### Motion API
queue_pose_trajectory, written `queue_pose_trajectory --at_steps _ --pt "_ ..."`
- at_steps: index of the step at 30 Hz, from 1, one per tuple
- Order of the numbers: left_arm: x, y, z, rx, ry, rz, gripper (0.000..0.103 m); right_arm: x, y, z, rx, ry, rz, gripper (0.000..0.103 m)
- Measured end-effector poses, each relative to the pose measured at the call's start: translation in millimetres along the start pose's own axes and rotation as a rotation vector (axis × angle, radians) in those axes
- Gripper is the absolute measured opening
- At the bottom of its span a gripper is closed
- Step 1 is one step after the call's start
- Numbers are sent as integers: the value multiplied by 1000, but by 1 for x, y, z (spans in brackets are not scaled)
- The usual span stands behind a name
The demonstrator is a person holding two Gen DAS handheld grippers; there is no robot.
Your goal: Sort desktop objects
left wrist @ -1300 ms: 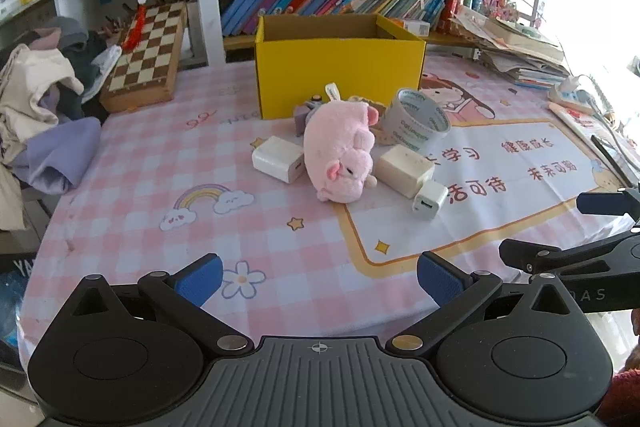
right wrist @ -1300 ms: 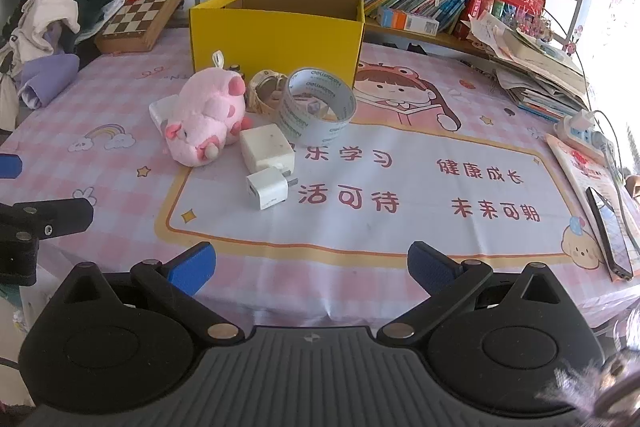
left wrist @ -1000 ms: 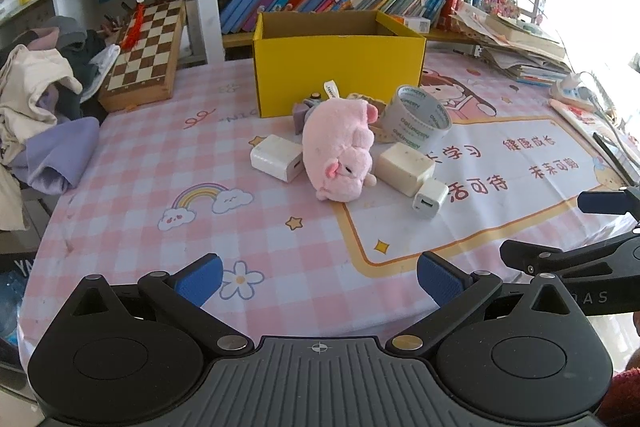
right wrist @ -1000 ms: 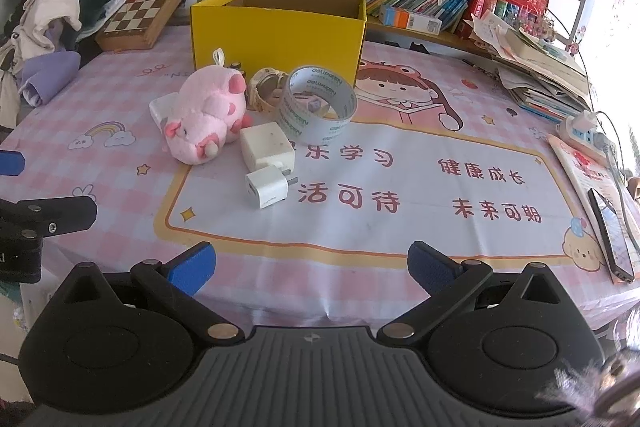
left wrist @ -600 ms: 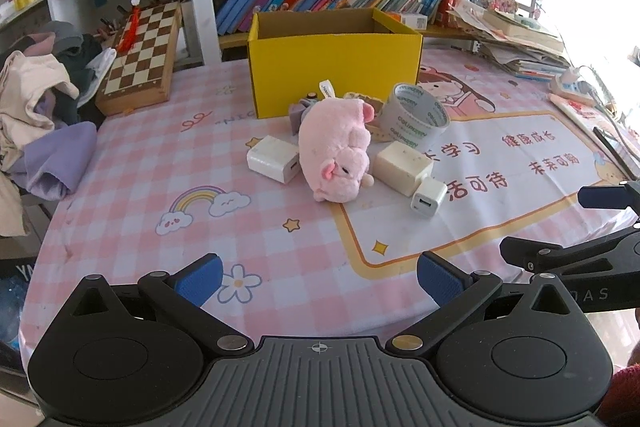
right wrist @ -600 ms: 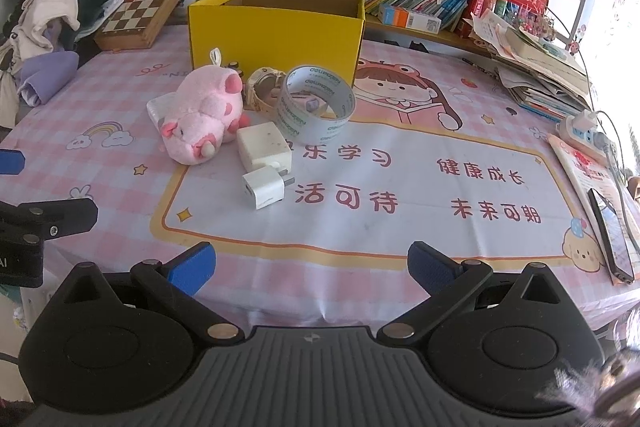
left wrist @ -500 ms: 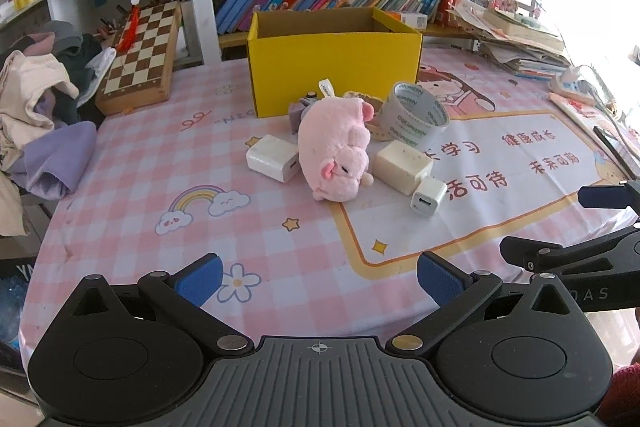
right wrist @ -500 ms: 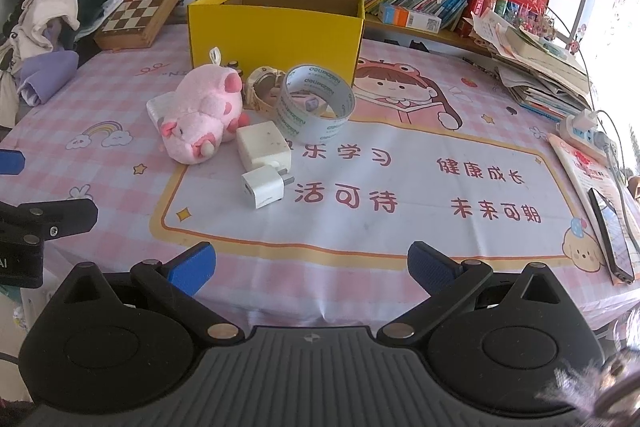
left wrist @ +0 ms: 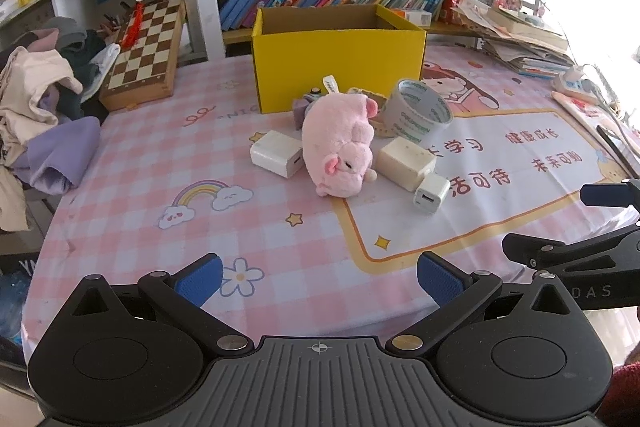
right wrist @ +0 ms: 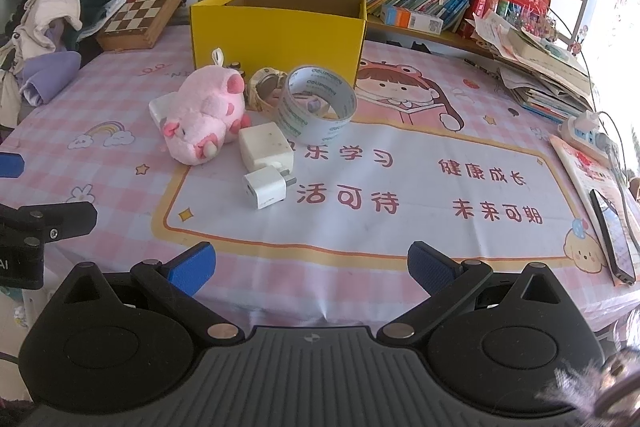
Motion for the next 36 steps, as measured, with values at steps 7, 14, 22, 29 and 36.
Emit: queue_pose_trajectory --at_steps 7,14,22,29,36 --pt "1 2 0 -2 -5 6 103 0 2 -1 -2 1 8 103" --pt "1 2 -1 2 -5 6 103 0 3 -2 -2 3 13 103" --pt "1 3 -1 6 -7 7 103 0 4 -2 -1 3 18 103" --pt "1 4 -1 7 -7 10 103 2 5 -2 0 5 21 103" --pt "1 3 0 5 -11 10 103 5 6 -3 19 5 35 103"
Point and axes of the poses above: each gripper's, at about its wrist camera, not at the fingertips, and y roughly against the way its jaws point, z to its right, x to its top, the point moved 5 cm from there along -y, roughly the way its jaws point, and after that the axes turned 3 degrees about -x, right-handed, at the moved point
